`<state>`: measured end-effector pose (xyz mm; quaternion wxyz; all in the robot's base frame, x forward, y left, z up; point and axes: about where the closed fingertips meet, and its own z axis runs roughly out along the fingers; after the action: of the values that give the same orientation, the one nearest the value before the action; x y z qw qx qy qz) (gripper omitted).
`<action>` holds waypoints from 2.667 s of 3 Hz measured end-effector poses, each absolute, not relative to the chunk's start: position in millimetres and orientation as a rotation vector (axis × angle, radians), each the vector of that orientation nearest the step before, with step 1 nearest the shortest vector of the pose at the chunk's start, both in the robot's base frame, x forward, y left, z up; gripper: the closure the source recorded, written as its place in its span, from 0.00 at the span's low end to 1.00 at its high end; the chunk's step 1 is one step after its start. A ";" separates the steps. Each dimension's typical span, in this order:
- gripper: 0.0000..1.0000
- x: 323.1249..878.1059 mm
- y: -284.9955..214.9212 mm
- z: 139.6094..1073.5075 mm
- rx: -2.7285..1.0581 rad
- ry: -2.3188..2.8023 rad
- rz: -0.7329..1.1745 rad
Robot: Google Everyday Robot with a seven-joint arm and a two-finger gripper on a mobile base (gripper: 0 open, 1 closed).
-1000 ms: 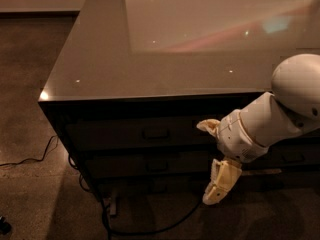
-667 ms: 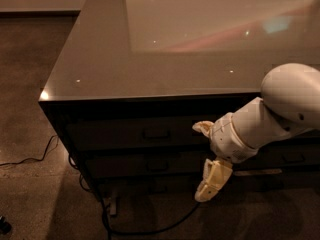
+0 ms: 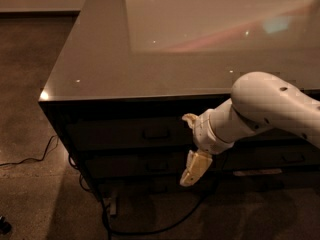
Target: Open top drawer
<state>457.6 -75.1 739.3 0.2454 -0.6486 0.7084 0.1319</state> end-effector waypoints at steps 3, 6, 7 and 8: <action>0.00 506.6 -73.6 713.2 -1.902 1.902 0.151; 0.00 553.1 -58.0 668.4 -1.877 1.872 0.237; 0.00 553.5 -57.7 668.4 -1.878 1.871 0.236; 0.00 549.5 -55.3 662.3 -1.882 1.876 0.277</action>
Offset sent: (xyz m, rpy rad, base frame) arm 0.0565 -0.0021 -0.0229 -0.4264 -0.0950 0.0541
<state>549.5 -55.3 662.3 0.2329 -0.6851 0.6828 0.1010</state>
